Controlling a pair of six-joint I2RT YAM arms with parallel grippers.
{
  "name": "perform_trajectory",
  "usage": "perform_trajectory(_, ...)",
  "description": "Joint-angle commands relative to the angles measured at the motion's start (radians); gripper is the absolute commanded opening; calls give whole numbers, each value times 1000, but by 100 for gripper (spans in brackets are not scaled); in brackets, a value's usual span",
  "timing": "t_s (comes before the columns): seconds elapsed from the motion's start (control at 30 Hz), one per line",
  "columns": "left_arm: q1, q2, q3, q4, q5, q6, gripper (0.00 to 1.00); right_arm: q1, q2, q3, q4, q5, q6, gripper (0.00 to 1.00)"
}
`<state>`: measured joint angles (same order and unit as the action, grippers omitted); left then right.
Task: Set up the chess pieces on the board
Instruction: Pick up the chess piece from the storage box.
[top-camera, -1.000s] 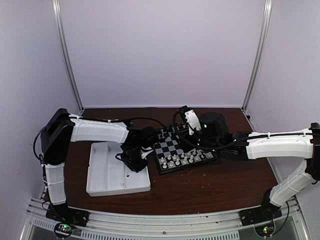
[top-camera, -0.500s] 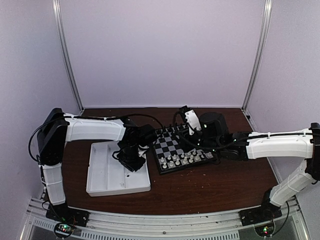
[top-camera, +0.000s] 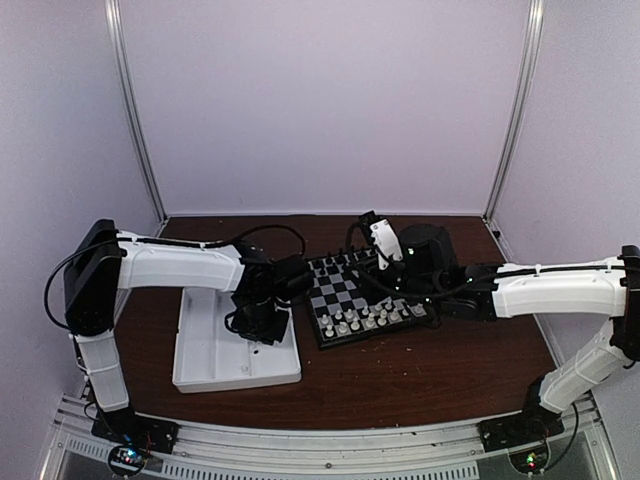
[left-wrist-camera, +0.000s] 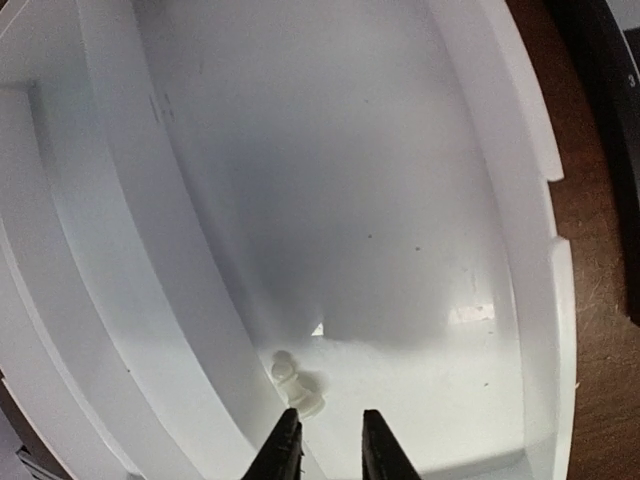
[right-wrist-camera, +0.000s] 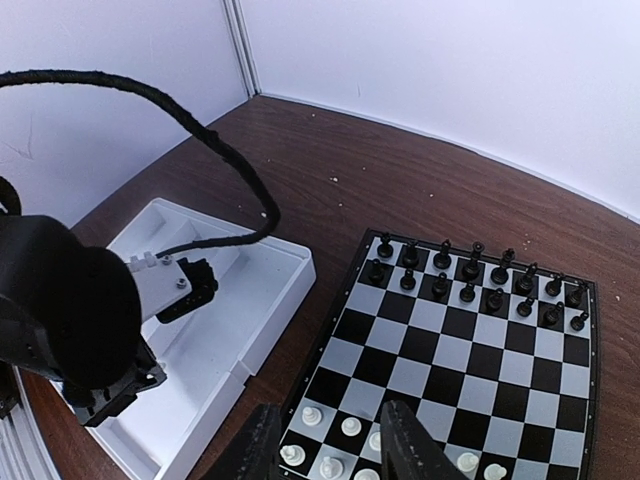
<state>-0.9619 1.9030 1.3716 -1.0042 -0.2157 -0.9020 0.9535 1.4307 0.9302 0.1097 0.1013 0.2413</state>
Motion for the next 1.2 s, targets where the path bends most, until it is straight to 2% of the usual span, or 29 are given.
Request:
perform_trajectory(0.0, -23, -104, -87, 174, -51, -224, 23, -13, -21, -9, 28, 0, -23, 37)
perform_trajectory(0.17, -25, -87, -91, 143, -66, -345, 21, -18, -65, -21, 19, 17, -74, 39)
perform_trajectory(0.53, -28, -57, -126, 118, -74, -474, 22, -21, -134, -54, -15, 3, -171, 42)
perform_trajectory(0.7, -28, -49, -124, 57, -99, -511, 22, -21, -143, -62, -21, 3, -196, 43)
perform_trajectory(1.17, -26, 1, -115, 56, -57, -514, 21, -25, -131, -62, -13, -10, -191, 43)
